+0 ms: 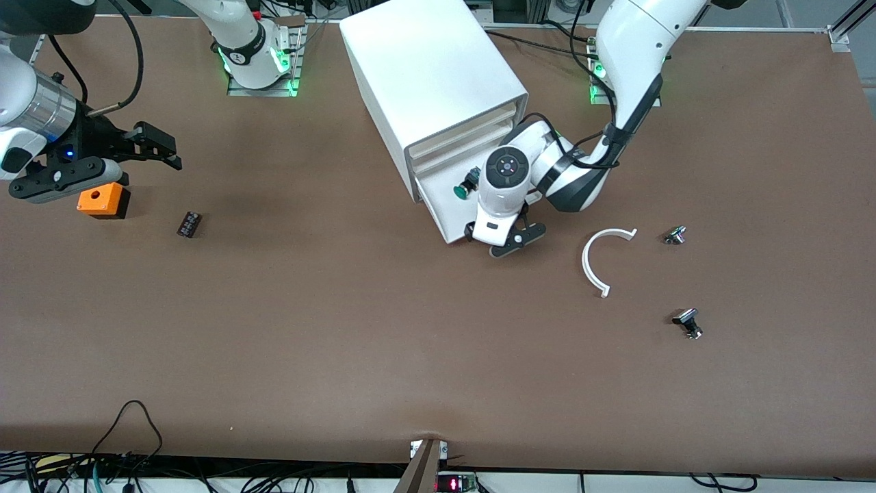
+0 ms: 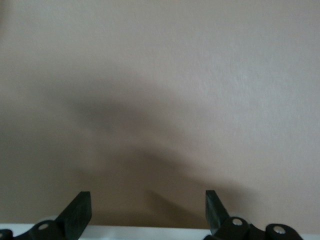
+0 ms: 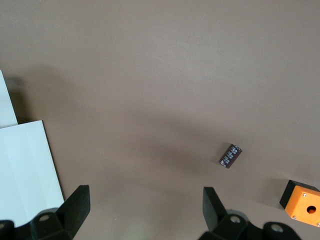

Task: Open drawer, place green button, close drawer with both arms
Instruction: 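Push the drawer shut into the cabinet with the left gripper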

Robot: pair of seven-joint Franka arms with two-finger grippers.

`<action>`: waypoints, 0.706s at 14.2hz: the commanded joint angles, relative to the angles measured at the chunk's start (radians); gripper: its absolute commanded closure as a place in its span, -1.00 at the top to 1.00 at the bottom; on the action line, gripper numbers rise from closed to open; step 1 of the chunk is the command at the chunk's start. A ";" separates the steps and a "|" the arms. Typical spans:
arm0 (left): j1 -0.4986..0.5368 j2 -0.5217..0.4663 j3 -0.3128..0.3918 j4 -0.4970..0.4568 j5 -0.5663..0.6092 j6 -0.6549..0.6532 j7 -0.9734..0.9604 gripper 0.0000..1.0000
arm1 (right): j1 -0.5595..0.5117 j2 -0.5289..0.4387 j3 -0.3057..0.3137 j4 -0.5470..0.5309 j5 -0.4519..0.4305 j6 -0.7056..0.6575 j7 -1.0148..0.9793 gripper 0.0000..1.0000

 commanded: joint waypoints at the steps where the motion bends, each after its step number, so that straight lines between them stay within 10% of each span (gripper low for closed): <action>1: -0.038 -0.021 0.000 -0.034 0.029 0.012 -0.068 1.00 | -0.004 -0.019 0.004 -0.019 -0.011 0.015 -0.018 1.00; 10: -0.135 -0.026 -0.055 -0.052 0.027 -0.002 -0.192 1.00 | -0.002 0.004 0.006 0.014 -0.056 0.018 -0.019 1.00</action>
